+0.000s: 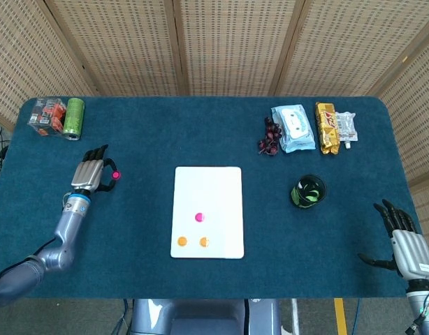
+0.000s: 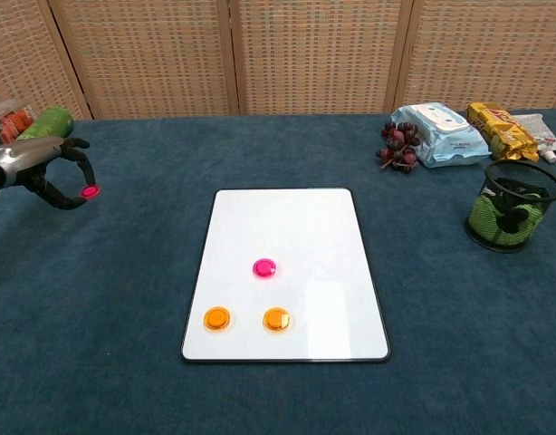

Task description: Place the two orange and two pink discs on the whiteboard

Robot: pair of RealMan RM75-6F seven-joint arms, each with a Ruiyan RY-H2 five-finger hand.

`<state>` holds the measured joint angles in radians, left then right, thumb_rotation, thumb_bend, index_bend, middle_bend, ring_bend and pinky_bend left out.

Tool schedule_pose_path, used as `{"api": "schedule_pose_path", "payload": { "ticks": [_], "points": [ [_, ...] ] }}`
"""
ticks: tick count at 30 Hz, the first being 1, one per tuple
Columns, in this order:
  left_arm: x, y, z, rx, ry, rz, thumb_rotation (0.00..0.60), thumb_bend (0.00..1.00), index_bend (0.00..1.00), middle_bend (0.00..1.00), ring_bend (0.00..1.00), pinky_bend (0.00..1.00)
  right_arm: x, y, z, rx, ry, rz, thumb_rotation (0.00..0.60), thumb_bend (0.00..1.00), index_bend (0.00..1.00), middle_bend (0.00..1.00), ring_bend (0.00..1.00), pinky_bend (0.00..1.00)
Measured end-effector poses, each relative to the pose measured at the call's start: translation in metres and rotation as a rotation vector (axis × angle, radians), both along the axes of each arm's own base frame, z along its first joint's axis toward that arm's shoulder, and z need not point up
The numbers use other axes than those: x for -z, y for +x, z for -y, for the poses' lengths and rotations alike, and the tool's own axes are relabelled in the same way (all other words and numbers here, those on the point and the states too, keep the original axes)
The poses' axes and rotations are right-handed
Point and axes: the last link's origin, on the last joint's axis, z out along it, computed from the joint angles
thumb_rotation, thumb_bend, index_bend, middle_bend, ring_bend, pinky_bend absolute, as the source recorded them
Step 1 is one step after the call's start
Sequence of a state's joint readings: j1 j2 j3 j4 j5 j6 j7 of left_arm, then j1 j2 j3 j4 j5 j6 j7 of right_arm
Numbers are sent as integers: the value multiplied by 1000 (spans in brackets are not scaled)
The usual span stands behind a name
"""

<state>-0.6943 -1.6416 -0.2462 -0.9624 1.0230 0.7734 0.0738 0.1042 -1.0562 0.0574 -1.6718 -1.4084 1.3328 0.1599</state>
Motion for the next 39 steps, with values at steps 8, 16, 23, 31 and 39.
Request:
{"api": "schedule_pose_path", "payload": {
  "ticks": [8,16,23,31,39],
  "points": [
    [15,46,23,123,-93,57,600,377,560,0,0,0,0,0,0,1,-1,3,600,0,21,0,0,0],
    [32,95,58,275,-205,65,600,375,559,0,0,0,-1,0,0,-1,-2,7,600,0,21,0,0,0],
    [53,112,77,318,-286,32,600,375,560,0,0,0,-1,-1,0,-2,-3,7,600,0,21,0,0,0],
    [73,115,84,318,-326,12,600,375,560,0,0,0,-1,-1,0,-2,-2,8,600,0,21,0,0,0],
    [77,114,84,315,-320,-6,600,375,559,0,0,0,-1,-1,0,-3,-2,8,600,0,21,0,0,0]
  ]
}}
